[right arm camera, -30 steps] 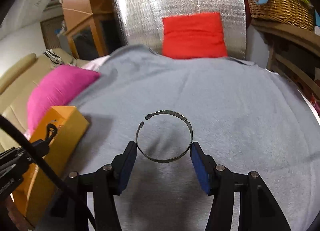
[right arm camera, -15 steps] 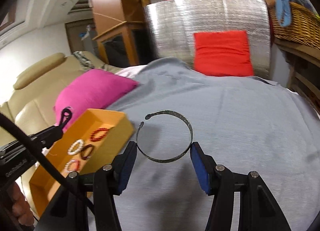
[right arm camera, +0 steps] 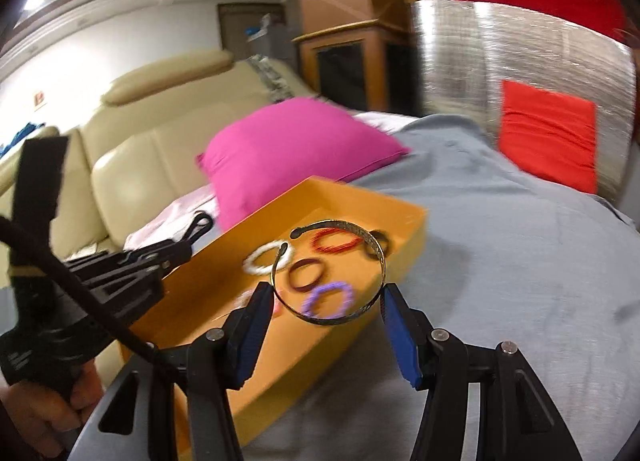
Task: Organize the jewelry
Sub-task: 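Carry both items over the orange box and open the right tool to drop the bangle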
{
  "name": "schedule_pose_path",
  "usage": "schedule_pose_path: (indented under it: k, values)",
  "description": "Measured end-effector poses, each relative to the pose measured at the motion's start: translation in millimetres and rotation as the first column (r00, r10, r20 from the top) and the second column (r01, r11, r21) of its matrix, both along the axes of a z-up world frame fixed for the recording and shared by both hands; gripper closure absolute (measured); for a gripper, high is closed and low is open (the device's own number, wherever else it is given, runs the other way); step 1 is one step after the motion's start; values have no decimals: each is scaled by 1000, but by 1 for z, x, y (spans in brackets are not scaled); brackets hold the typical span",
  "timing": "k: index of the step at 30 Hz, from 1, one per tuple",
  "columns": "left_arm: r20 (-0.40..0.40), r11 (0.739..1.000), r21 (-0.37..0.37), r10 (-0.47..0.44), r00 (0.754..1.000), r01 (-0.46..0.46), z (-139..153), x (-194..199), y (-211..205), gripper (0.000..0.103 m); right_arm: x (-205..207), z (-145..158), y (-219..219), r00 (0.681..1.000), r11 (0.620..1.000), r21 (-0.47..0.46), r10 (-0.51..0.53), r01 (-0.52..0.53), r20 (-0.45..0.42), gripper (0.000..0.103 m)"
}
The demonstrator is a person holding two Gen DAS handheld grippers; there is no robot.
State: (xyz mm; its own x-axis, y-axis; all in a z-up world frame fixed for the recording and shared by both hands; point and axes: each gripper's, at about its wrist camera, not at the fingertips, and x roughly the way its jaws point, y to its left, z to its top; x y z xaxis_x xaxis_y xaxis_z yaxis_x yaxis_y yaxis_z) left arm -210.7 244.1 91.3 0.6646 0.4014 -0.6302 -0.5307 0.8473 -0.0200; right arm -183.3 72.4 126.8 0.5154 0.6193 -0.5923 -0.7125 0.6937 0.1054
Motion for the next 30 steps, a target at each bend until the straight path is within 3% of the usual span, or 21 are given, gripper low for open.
schedule_pose_path:
  k: [13, 30]
  values:
    - [-120, 995, -68, 61, 991, -69, -35, 0, 34, 90, -31, -38, 48, 987, 981, -129, 138, -148, -80, 45]
    - [-227, 985, -141, 65, 972, -98, -64, 7, 54, 90, -41, -61, 61, 968, 956, -172, 218, -238, -126, 45]
